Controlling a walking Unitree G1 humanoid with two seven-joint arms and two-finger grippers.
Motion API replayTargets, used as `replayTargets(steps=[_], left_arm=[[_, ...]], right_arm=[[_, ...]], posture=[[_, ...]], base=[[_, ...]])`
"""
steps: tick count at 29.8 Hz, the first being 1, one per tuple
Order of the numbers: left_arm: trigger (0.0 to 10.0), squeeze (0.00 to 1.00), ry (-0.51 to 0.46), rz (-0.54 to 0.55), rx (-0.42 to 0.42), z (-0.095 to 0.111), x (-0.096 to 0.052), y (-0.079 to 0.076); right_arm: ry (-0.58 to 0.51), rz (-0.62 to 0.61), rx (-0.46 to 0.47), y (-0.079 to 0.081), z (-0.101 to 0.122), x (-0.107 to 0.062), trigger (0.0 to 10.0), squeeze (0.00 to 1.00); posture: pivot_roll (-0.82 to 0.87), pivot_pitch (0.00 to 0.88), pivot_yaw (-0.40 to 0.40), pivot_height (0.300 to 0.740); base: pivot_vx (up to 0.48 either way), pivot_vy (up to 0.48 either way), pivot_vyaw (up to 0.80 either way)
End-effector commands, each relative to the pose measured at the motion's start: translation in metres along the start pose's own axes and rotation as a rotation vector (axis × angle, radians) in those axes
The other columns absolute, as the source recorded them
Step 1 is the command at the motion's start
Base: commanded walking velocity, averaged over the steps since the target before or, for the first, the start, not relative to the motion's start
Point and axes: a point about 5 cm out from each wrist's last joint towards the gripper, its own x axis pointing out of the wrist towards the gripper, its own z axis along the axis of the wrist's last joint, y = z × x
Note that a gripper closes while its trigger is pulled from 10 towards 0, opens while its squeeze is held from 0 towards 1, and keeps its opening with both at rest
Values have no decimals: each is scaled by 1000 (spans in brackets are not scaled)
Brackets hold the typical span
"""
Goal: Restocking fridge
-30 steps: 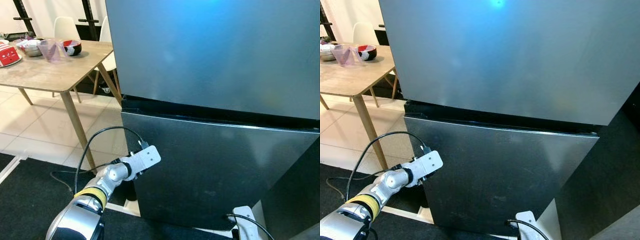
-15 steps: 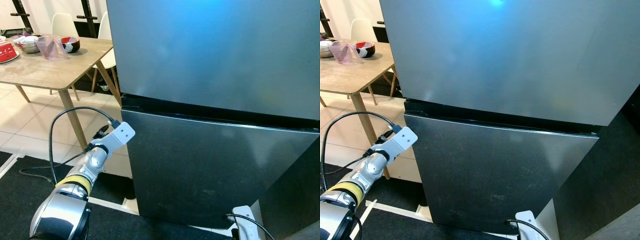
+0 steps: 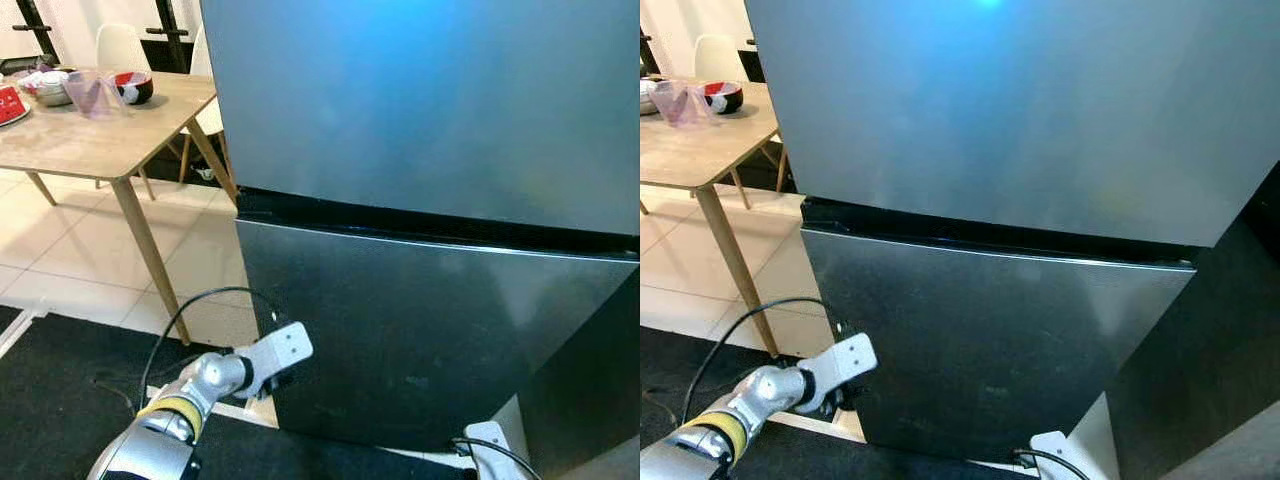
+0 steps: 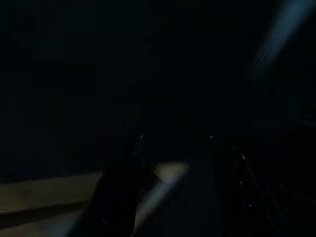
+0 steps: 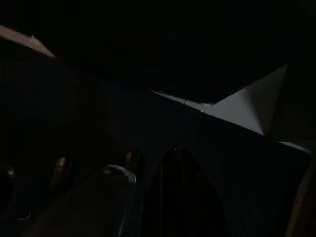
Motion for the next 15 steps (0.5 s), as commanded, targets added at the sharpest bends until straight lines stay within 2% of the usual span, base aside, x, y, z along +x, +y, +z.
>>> replayTargets(steps=[1,2,5,7,9,12,15], left_arm=[[10000,0,-43,101,0,16,4,15],[10000,0,-43,101,0,16,4,15],[10000,0,-71,256,68,36,1,48],[10000,0,-73,359,94,43,-3,65],[10000,0,-69,419,103,45,-7,75],[10000,0,-45,494,131,43,-12,84],[10000,0,-25,472,130,35,-13,81]], right_arm=[[-3,1,-8,0,-1,0,10000,0],[-3,1,-8,0,-1,0,10000,0],[-7,0,-7,2,-1,0,10000,0],[-9,0,-5,3,-2,-1,10000,0],[-9,0,-3,3,-3,-1,10000,0],[-6,0,-2,4,-5,-1,10000,0],[1,3,0,5,-7,-2,10000,0]], posture=[[-30,100,-16,740],[-30,100,-16,740],[-29,101,-11,740],[-29,101,-11,740],[-29,101,-11,740],[-31,98,-3,740],[-31,96,2,740]], base=[[0,0,0],[0,0,0],[0,0,0],[0,0,0],[0,0,0],[0,0,0],[0,0,0]])
